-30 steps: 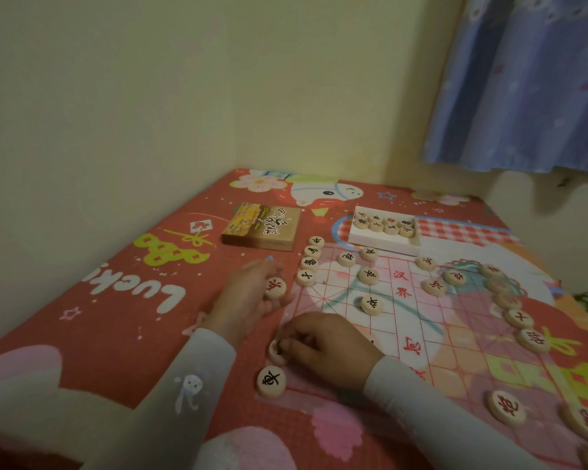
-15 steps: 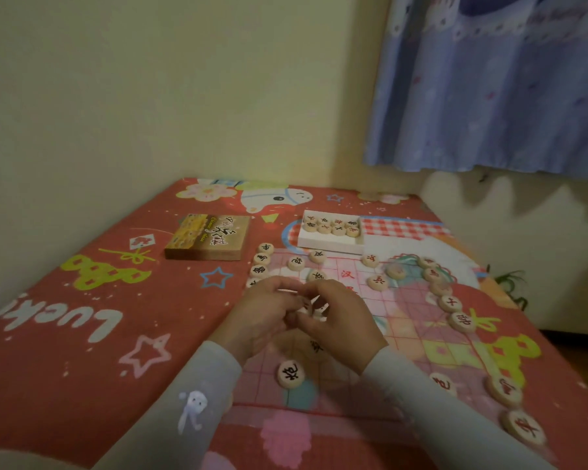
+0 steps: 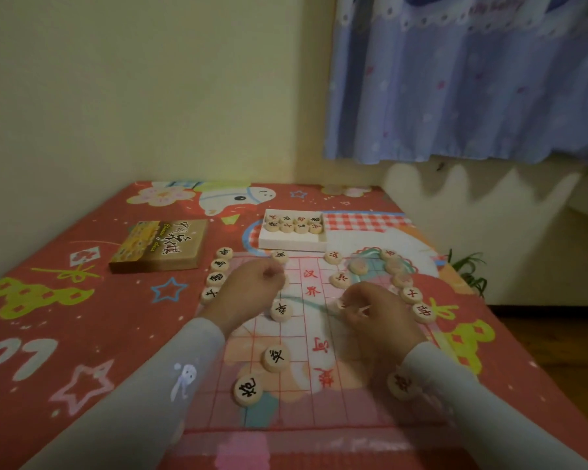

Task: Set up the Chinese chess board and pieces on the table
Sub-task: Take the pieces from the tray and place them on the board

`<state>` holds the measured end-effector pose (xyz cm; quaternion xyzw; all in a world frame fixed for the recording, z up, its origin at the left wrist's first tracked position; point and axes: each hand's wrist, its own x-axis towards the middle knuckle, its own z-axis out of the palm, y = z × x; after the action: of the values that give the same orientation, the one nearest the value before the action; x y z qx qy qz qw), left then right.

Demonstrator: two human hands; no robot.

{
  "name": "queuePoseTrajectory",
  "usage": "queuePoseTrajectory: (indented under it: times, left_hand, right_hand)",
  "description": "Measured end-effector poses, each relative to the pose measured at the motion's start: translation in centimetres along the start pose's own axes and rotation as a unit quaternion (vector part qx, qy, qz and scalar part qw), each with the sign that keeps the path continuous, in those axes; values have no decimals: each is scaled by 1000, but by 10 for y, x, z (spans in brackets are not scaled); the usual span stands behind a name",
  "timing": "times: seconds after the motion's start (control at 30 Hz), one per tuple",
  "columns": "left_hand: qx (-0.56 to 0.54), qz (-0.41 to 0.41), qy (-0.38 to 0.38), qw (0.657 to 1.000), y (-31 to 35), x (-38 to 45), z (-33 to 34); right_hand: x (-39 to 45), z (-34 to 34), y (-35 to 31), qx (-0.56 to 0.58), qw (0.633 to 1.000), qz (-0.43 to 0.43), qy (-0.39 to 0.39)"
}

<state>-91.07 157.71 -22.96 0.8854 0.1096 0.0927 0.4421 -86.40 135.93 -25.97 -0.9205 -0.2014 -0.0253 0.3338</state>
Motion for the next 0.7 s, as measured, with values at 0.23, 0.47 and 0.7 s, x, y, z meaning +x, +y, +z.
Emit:
queuePoseTrajectory:
  times: [0.23, 0.47, 0.7]
  left_hand:
    - [267, 100, 1, 958, 10, 69, -5]
    - [386, 94, -45, 917, 11, 164, 1]
    - [498, 84, -54, 862, 6, 227, 20]
  right_hand:
    - [8, 3, 13, -95, 994, 22, -54]
    - [43, -15, 18, -73, 995, 12, -60]
    - [136, -13, 13, -79, 996, -12, -44]
